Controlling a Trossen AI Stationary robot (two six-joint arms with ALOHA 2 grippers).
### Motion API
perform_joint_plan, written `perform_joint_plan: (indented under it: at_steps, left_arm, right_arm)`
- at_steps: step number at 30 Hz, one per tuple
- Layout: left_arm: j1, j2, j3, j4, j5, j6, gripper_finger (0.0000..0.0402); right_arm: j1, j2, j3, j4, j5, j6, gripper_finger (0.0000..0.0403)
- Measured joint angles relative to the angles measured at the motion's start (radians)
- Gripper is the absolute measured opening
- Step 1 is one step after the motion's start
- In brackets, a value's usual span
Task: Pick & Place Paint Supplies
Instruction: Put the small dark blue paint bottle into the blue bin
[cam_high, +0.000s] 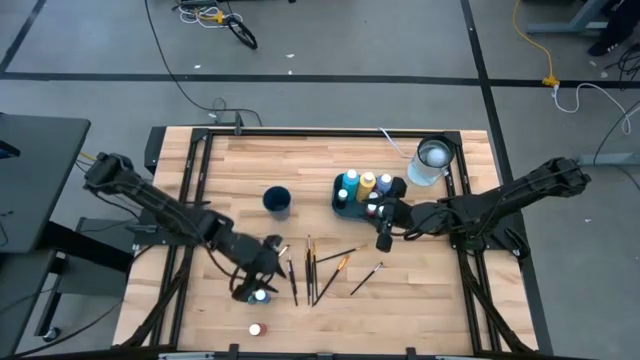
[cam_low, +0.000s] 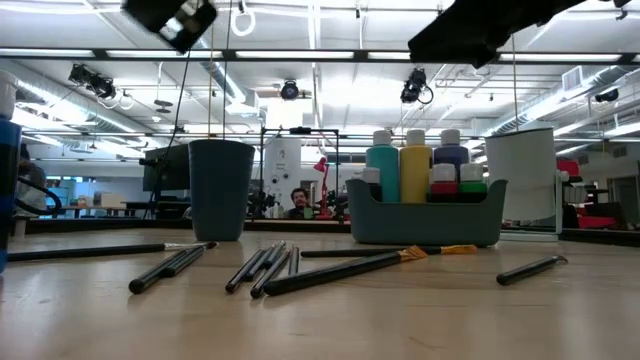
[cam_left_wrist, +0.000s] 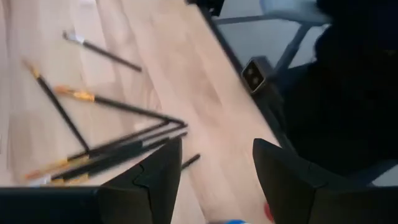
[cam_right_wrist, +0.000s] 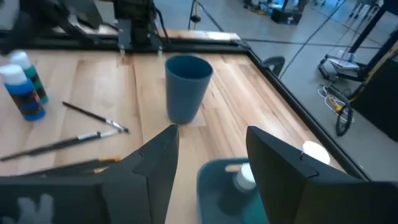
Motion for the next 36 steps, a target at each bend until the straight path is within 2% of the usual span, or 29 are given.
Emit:
perform_joint_plan:
  at_steps: [5, 8, 11, 15, 20, 27, 30, 35, 36]
  left_arm:
    - [-0.08, 0.019, -0.021, -0.001, -0.151, -0.124, 0.0208]
    - [-0.123, 0.024, -0.017, 0.015, -0.172, -0.166, 0.0208]
    - [-0.165, 0.031, -0.016, -0.04, -0.186, -0.226, 0.0208]
    - [-0.2, 0.094, -0.016, -0.078, -0.19, -0.302, 0.0208]
    - [-0.213, 0.158, -0.015, -0.128, -0.195, -0.316, 0.0208]
    - [-0.213, 0.162, -0.015, -0.15, -0.216, -0.32, 0.0206]
    - [-0.213, 0.162, -0.015, -0.149, -0.198, -0.317, 0.0189]
    - [-0.204, 0.16, -0.013, -0.144, -0.165, -0.336, 0.0128]
    - [-0.204, 0.16, -0.013, -0.141, -0.169, -0.332, 0.0125]
  right_arm:
    - [0.0, 0.0, 0.0, 0.022, -0.006, -0.011, 0.0191]
    - [0.0, 0.0, 0.0, 0.027, -0.007, 0.0, 0.0191]
    - [0.0, 0.001, 0.0, 0.026, -0.006, 0.006, 0.0191]
    - [0.0, 0.001, 0.0, 0.026, -0.005, 0.005, 0.0191]
    - [0.0, 0.001, 0.0, 0.025, -0.006, 0.005, 0.0191]
    - [0.0, 0.001, 0.0, 0.026, -0.006, 0.006, 0.0191]
    - [0.0, 0.001, 0.0, 0.023, -0.005, 0.006, 0.0191]
    - [0.0, 0.001, 0.0, 0.021, -0.004, 0.006, 0.0191]
    - [0.0, 0.001, 0.0, 0.02, -0.003, 0.006, 0.0191]
